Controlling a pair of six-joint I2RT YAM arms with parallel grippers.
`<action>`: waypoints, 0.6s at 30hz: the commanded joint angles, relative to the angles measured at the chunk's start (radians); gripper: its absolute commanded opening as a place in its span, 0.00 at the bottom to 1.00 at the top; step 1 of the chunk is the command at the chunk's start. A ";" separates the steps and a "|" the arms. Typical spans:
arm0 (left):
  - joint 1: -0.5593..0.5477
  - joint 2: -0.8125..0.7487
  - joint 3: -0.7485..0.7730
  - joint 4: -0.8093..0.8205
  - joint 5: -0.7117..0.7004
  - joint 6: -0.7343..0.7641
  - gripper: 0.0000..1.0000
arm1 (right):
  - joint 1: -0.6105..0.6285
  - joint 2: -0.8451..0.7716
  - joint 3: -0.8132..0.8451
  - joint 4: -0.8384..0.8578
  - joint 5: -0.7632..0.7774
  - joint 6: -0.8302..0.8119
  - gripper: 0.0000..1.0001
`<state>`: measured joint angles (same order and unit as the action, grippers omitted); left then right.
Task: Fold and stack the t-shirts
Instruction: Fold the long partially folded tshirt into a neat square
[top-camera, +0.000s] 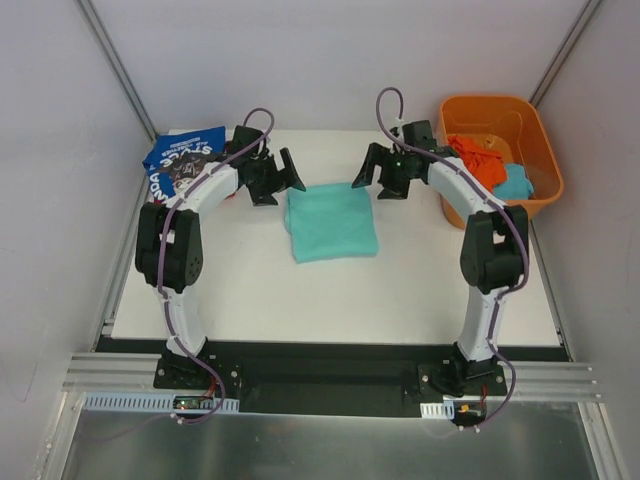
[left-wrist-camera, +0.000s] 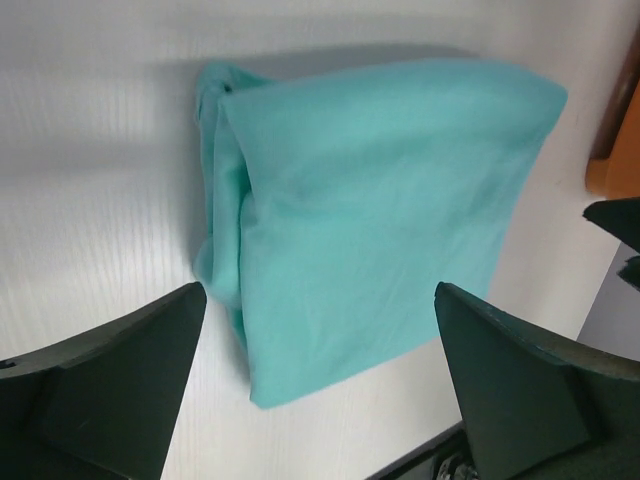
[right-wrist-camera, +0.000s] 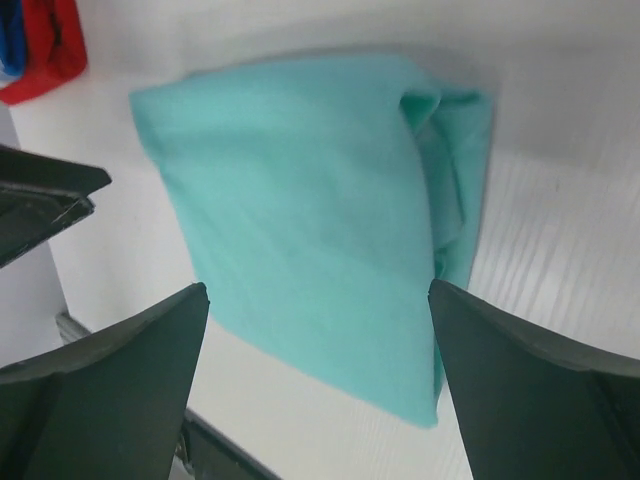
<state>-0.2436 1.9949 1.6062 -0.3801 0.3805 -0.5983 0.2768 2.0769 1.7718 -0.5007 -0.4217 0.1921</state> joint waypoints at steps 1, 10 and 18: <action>-0.020 -0.156 -0.133 -0.016 -0.043 0.049 0.99 | 0.024 -0.256 -0.202 0.125 -0.063 0.001 0.96; -0.020 -0.065 -0.056 0.001 0.055 0.022 0.99 | 0.061 -0.051 -0.019 0.172 -0.204 0.033 0.96; -0.025 0.002 0.060 0.116 0.242 -0.028 0.99 | 0.055 0.213 0.274 0.162 -0.183 0.058 0.96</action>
<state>-0.2676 1.9766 1.5883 -0.3492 0.5098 -0.5964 0.3408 2.2234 1.9175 -0.3515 -0.5858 0.2253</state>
